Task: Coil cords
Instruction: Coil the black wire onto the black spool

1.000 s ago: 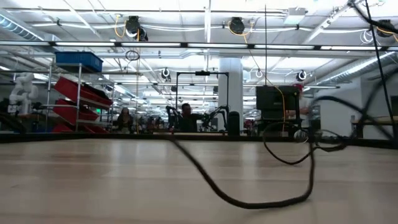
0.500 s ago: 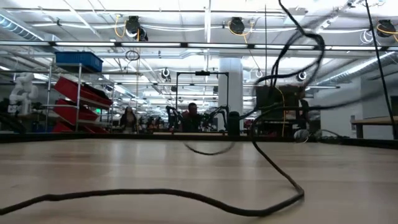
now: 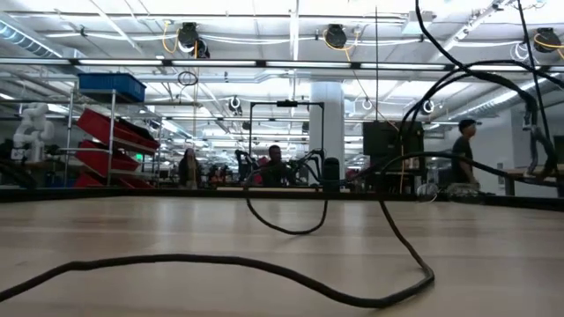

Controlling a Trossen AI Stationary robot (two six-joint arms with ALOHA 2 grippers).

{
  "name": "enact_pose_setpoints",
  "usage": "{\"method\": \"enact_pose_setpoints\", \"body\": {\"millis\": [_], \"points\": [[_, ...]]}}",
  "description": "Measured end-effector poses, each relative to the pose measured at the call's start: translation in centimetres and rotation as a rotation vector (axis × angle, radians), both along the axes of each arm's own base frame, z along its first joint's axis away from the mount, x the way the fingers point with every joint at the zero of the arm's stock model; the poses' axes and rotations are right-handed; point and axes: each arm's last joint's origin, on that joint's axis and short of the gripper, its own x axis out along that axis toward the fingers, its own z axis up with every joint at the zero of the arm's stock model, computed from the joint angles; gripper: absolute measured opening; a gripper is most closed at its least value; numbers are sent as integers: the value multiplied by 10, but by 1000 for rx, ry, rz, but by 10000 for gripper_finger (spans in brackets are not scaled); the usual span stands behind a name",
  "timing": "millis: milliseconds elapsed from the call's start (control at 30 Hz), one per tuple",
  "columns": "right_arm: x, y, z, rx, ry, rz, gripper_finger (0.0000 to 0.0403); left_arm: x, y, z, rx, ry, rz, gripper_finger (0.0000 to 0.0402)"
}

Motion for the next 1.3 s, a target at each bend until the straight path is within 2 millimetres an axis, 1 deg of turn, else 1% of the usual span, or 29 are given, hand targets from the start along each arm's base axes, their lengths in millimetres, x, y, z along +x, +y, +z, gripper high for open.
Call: {"method": "enact_pose_setpoints", "body": {"millis": [400,633,833,1100,1200,1300], "points": [[-1,-2,1,-63,20,34,0,1,0,0,-60,16,5,0],[-8,-5,12,-17,13,111,0,1,0,-1,-65,21,-4,0],[-10,-12,25,18,-38,124,0,5,9,-3,-41,42,23,5],[-4,-20,26,47,-52,83,0,13,21,-4,-34,51,65,7],[-2,-22,26,70,-55,66,0,14,22,-4,-29,52,68,8],[-2,-20,26,121,-41,94,0,13,22,-4,-26,56,66,8]]}}
